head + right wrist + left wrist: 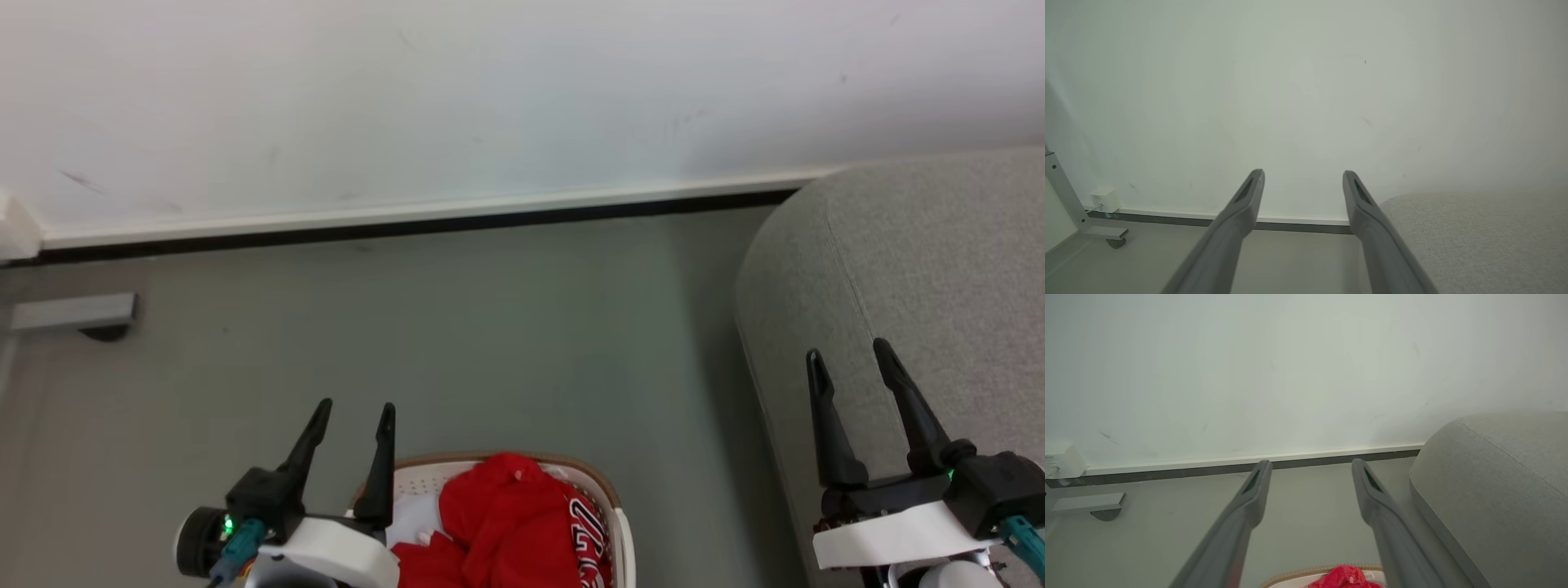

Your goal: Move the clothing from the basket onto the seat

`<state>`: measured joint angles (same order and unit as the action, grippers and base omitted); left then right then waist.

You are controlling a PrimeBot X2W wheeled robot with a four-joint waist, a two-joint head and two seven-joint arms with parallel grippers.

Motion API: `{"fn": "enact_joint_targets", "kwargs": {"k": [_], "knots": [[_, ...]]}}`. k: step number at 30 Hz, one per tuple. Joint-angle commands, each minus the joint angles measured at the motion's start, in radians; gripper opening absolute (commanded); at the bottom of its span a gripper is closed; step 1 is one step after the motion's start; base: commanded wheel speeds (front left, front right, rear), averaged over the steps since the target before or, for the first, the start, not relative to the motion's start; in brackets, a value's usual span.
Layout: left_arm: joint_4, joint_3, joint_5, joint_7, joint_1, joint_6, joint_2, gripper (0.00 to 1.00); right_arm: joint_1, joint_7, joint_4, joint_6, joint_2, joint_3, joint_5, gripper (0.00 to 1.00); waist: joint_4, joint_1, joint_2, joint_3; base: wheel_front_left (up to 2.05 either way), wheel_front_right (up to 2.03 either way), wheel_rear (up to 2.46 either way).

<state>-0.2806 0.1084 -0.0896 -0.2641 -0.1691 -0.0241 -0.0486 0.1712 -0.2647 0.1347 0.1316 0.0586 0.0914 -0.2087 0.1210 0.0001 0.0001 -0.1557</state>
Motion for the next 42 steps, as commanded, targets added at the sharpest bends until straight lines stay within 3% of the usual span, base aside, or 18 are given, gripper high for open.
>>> {"fn": "enact_joint_targets", "kwargs": {"k": [1, 12, 25, 42], "knots": [[-0.028, 0.000, -0.005, -0.001, -0.025, -0.009, -0.004, 1.00, 0.021, 0.000, -0.006, -0.002, 0.004, -0.003, -0.005, 1.00, 0.030, -0.0001, -0.0001, -0.048, 0.00, 0.00, 0.00], [-0.338, 0.049, 0.010, -0.001, -0.210, -0.068, -0.032, 1.00, 0.093, 0.000, -0.038, -0.002, -0.001, -0.008, -0.036, 1.00, 0.105, -0.0001, -0.0001, -0.209, 0.00, 0.00, 0.00], [-0.768, 0.147, 0.023, 0.062, -0.397, -0.105, -0.140, 1.00, 0.171, 0.000, -0.072, -0.002, -0.009, 0.000, -0.084, 1.00, 0.230, -0.0001, -0.0001, -0.387, 0.00, 0.00, 0.00], [-0.983, 0.275, 0.070, 0.193, -0.510, -0.107, -0.240, 1.00, 0.210, 0.000, -0.086, -0.002, -0.009, 0.017, -0.191, 1.00, 0.339, -0.0001, -0.0001, -0.574, 0.00, 0.00, 0.00]]}}
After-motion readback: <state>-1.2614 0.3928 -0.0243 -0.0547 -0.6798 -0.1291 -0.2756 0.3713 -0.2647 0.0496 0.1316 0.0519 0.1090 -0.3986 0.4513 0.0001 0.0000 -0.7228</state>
